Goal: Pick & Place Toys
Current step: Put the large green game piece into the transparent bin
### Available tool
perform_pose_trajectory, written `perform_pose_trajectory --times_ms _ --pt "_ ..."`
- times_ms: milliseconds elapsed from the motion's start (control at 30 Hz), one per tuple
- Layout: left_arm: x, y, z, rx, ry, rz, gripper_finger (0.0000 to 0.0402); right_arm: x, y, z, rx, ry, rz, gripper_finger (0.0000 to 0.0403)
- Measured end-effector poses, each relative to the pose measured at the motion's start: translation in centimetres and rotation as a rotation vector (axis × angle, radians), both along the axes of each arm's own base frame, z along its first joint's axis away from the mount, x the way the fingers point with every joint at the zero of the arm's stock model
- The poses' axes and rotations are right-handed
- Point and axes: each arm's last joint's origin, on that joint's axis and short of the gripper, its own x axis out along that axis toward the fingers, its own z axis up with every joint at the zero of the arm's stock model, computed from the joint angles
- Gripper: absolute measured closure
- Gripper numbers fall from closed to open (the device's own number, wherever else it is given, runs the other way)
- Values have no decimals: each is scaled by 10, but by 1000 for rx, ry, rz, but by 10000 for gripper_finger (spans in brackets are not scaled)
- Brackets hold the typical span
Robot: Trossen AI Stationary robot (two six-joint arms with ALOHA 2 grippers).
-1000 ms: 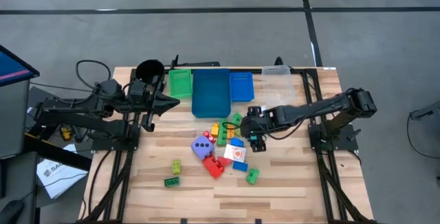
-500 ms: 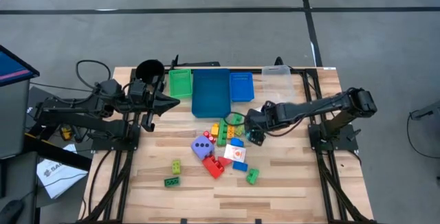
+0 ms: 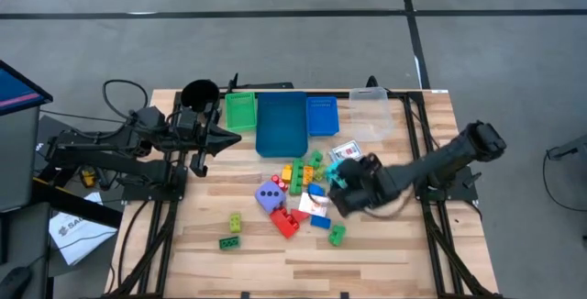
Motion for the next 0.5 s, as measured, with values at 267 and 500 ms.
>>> perform_pose_trajectory --times_ms 267,500 --pt "0 0 0 0 0 0 400 -19 46 -12 -104 -215 -66 47" --pt "0 0 -1 0 8 0 400 -12 56 -76 -208 -118 -183 47"
